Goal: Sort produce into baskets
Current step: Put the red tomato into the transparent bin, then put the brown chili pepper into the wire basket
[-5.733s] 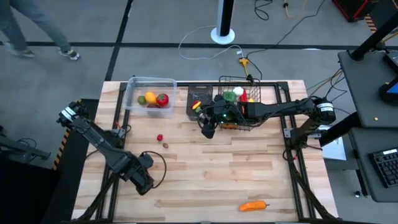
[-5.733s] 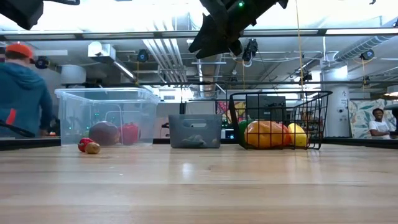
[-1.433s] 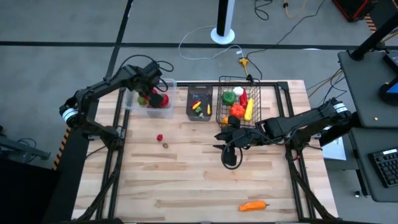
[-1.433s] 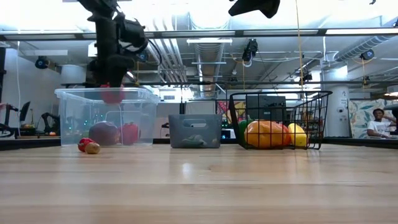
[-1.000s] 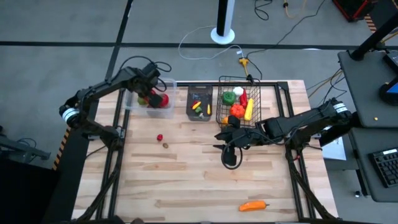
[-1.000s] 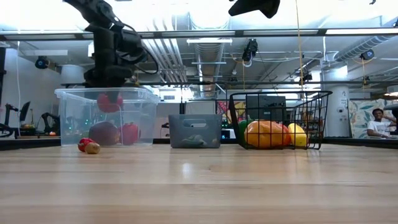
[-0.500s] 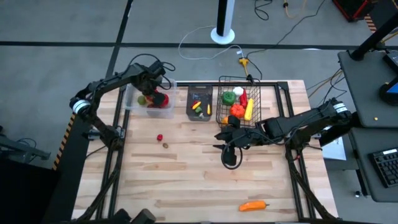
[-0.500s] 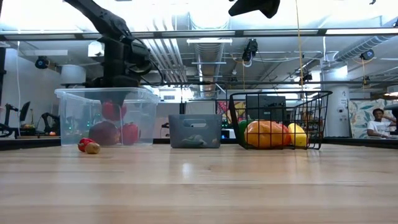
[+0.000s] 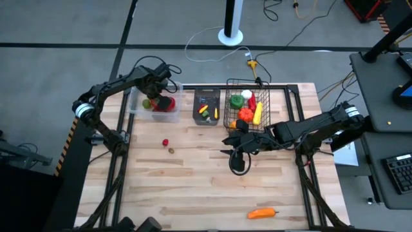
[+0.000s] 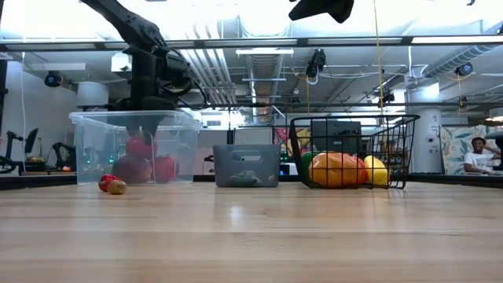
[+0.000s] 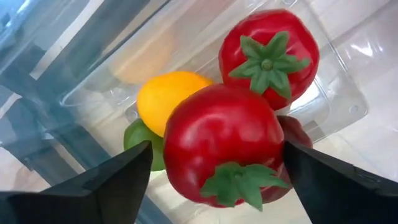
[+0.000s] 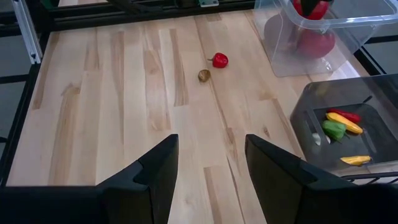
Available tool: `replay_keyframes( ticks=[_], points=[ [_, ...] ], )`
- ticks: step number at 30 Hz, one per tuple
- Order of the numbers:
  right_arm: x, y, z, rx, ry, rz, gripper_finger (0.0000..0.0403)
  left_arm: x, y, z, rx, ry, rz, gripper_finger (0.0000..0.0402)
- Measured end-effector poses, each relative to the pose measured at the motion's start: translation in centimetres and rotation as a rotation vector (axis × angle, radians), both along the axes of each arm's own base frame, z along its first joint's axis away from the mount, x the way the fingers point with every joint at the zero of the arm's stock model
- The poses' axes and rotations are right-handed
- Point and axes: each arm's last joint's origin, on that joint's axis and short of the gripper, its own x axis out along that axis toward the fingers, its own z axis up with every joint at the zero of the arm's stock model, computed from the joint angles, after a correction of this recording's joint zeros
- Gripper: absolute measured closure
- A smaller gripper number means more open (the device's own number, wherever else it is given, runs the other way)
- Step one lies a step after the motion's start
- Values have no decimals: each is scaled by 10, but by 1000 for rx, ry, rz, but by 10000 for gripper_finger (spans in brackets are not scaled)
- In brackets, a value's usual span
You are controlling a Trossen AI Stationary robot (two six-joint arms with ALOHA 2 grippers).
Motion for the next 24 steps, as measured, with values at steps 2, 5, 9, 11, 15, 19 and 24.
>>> replay_keyframes(
  ticks=[2, 5, 9, 11, 15, 19, 24],
  points=[
    [0, 0, 0, 0, 0, 0, 225, 0, 0, 0, 0, -1, 2, 59],
    [0, 0, 0, 0, 0, 0, 225, 0, 0, 0, 0, 0, 1, 58],
    [0, 0, 0, 1, 0, -1, 225, -1, -4, 10, -8, 8, -4, 58],
    [0, 0, 0, 1, 0, -1, 225, -1, -9, 22, 5, -4, -12, 57],
    [0, 0, 6, 7, -14, -1, 225, -1, -25, 55, 92, -91, -36, 57],
    [-2, 0, 9, 36, -10, -21, 225, -5, -55, 89, 183, -216, -35, 57],
    [-9, 7, 7, 82, 57, -39, 225, -10, -109, 114, 238, -400, -105, 57]
  ],
)
